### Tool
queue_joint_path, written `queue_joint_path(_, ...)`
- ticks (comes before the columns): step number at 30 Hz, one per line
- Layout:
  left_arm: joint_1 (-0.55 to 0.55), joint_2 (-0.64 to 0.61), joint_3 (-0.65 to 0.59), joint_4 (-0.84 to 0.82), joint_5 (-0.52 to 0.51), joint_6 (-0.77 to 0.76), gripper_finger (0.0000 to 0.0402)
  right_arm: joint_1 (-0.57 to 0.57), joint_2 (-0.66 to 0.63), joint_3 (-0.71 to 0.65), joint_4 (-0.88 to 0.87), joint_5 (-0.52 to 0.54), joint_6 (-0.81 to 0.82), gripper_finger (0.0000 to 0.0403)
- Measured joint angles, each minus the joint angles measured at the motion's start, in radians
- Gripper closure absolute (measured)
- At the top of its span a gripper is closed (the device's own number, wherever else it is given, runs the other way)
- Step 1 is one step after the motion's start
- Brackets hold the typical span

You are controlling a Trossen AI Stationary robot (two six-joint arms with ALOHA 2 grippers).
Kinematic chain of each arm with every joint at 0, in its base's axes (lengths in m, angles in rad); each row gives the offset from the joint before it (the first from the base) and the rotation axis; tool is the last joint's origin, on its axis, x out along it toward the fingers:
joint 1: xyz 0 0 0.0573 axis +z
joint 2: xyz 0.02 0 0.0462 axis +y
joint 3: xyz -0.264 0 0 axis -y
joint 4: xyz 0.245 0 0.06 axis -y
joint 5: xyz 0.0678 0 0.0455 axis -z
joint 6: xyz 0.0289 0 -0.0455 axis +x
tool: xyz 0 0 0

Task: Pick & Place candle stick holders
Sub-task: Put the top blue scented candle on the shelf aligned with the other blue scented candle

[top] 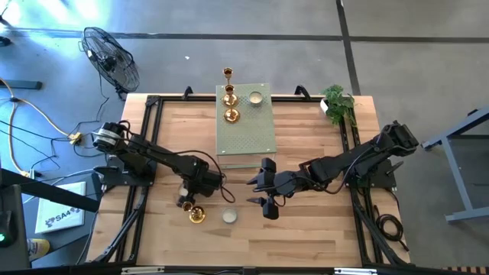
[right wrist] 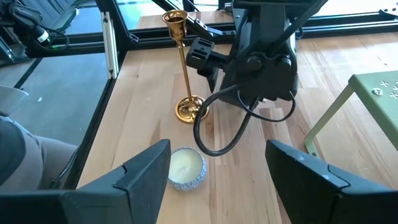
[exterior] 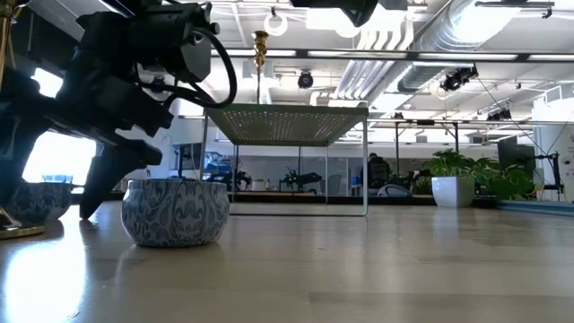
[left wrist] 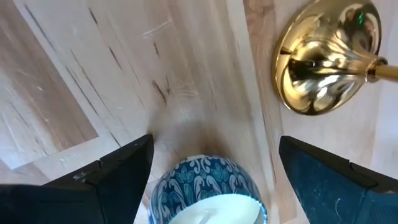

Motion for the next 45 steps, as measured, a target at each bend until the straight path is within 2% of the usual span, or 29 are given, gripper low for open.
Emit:
queue_joint_path(7,0.000,0.000,-0.001,0.005,-0.006,0.077,0.0060,0.000,0.000,0.000,0.000,0.000,0.000,0.0144)
queue_joint_path(41,0.000,-0.002,0.000,0.021,-0.017,0.079,0.0059,0.000,0.000,0.000,0.001,0.004,-0.018,0.0144)
queue_joint_path(45,0.000,-0.003,0.000,0.030,-0.017,0.142,0.0059,0.000,0.000,0.000,0.001,0.003,-0.017,0.0144)
